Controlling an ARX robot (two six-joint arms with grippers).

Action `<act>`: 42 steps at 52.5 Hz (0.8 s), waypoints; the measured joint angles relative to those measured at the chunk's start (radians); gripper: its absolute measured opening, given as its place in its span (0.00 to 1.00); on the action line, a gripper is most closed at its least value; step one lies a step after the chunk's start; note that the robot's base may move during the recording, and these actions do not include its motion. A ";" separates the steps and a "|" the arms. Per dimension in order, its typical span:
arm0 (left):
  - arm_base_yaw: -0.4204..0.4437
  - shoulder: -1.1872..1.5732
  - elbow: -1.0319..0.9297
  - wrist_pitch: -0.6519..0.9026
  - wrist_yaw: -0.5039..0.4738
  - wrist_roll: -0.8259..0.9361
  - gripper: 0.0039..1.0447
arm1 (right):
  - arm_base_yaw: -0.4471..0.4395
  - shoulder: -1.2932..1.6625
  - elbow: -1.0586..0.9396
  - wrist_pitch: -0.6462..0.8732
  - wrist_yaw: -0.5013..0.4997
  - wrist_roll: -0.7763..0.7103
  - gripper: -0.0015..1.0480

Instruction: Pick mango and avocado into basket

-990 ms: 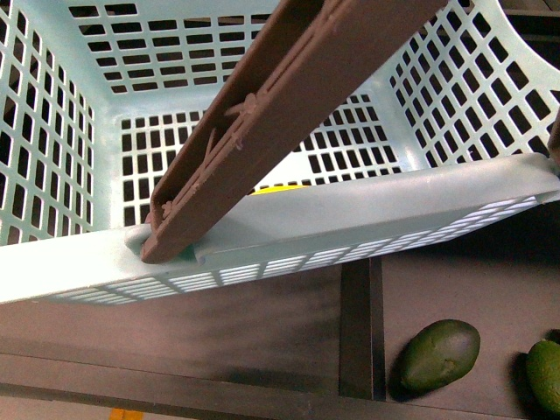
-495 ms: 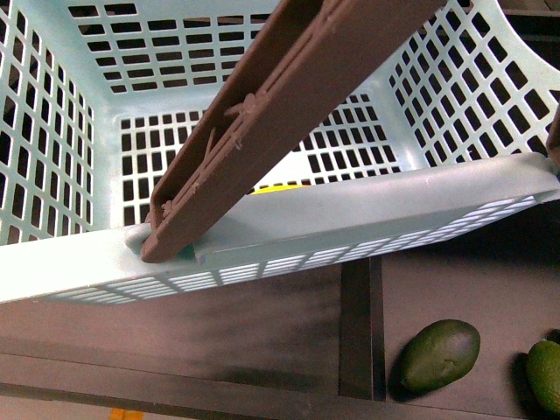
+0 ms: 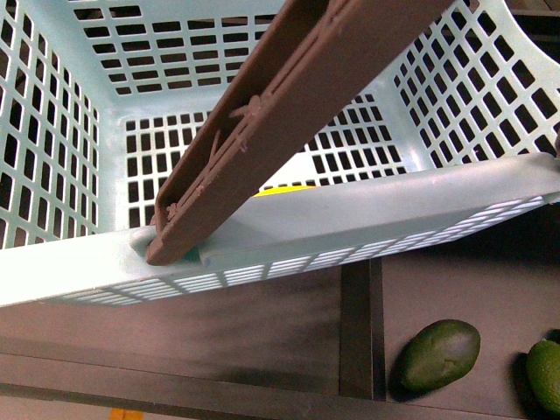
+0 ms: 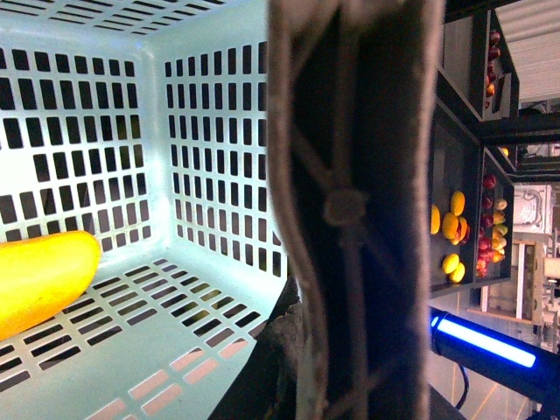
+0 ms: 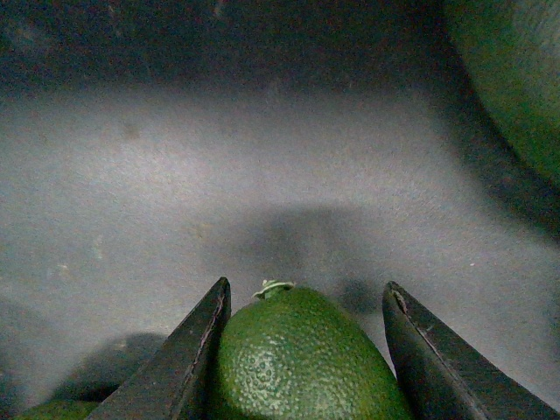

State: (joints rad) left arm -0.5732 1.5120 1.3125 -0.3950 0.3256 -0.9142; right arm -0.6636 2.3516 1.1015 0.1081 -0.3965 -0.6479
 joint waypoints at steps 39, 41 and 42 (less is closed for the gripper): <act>0.000 0.000 0.000 0.000 -0.001 0.000 0.04 | 0.138 -0.765 -0.369 0.133 -0.320 0.303 0.44; 0.000 0.000 0.000 0.000 -0.001 0.000 0.04 | 0.162 -0.828 -0.386 0.129 -0.323 0.321 0.44; 0.000 0.000 0.000 0.000 -0.001 0.000 0.04 | 0.170 -0.849 -0.390 0.126 -0.323 0.330 0.44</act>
State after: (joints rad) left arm -0.5732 1.5120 1.3125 -0.3950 0.3248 -0.9142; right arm -0.4934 1.5028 0.7113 0.2344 -0.7193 -0.3176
